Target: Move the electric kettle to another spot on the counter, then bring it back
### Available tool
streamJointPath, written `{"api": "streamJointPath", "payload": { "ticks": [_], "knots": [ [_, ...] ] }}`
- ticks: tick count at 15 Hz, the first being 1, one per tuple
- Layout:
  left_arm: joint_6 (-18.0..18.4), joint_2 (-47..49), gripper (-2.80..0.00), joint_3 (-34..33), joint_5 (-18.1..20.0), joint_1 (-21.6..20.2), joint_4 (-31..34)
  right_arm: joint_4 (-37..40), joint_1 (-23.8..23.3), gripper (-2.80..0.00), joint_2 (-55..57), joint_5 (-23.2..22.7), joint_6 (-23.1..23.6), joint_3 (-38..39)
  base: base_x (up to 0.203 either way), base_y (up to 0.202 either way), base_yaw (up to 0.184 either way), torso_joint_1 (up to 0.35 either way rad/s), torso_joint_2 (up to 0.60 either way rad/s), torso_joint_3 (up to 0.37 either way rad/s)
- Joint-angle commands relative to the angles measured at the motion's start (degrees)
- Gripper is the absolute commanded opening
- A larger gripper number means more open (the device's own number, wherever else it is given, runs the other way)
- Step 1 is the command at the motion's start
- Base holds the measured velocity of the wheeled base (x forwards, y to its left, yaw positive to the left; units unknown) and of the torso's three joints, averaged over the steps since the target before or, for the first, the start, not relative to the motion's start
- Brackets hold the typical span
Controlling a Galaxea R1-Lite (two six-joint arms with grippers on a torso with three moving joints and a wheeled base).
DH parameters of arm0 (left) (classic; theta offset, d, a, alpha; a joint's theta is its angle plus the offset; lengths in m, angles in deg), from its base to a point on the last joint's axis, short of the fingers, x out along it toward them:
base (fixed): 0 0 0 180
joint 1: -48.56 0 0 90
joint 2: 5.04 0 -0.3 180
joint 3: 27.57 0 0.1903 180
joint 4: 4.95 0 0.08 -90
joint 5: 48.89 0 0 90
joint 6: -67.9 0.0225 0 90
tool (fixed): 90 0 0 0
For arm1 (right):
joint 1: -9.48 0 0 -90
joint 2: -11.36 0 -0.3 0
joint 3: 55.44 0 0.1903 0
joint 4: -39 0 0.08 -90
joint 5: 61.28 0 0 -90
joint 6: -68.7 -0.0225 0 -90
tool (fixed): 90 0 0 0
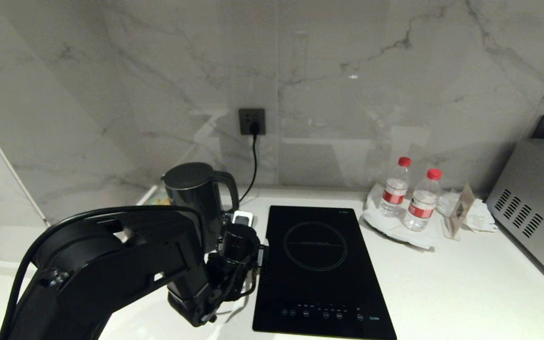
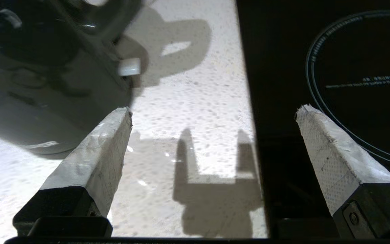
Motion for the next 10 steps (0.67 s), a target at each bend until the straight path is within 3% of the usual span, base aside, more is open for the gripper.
{"api": "streamJointPath", "payload": {
  "ticks": [1,7,10],
  "knots": [
    [-0.1,1.5,0.00,1.4,0.3,0.3,0.4,0.0,0.0,-2.80,0.0,0.0,0.0,0.0,0.000,0.000,0.000,0.000,0.00,0.000],
    [-0.2,2.8,0.00,6.9,1.4,0.7,6.6,0.0,0.0,-2.80,0.0,0.0,0.0,0.0,0.000,0.000,0.000,0.000,0.00,0.000],
    [-1.1,2.0,0.00,5.6,3.5,1.0,7.5,0.0,0.0,-2.80,0.0,0.0,0.0,0.0,0.000,0.000,0.000,0.000,0.00,0.000]
  ]
}}
